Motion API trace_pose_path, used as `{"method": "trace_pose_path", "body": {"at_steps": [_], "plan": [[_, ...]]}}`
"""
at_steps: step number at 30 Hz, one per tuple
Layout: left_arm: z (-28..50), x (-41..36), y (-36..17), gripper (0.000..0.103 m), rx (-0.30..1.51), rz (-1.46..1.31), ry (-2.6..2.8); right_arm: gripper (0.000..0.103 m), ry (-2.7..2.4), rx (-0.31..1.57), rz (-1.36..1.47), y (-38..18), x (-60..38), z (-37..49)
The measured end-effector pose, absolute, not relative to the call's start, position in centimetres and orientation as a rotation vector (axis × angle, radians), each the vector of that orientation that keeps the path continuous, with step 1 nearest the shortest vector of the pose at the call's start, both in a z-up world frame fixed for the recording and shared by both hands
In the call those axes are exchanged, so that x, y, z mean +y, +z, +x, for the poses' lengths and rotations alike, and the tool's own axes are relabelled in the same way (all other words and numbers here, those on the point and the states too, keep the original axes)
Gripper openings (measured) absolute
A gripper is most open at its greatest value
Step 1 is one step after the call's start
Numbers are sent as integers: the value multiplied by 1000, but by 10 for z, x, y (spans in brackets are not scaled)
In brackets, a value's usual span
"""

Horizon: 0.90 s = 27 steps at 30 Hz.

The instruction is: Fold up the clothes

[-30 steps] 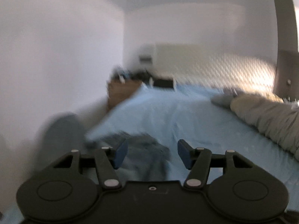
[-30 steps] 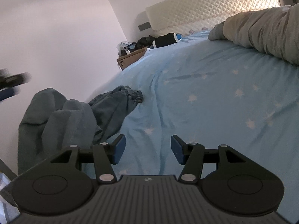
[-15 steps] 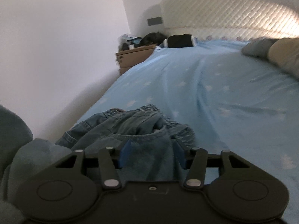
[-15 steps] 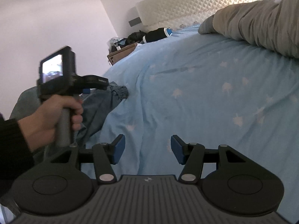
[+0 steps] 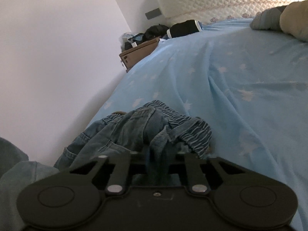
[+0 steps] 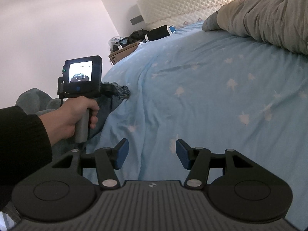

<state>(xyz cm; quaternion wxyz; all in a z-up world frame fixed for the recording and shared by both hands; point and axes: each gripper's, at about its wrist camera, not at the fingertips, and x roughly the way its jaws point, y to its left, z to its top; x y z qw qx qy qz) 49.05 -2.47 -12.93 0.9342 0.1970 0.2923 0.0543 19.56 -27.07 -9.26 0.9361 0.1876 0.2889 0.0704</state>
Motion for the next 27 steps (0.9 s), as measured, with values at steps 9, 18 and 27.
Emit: {"method": "trace_pose_path", "body": {"at_steps": [9,18,27], "plan": [[401,-5,-40,5,509,286,-42,58,93,513,430,-87,-283,191],[259,-9,65,4,409,214,-313,58,12,368,480,-64,-300,159],[175,-54,27,5,459,142,-493,58,-95,223,494,-40,-327,102]]}}
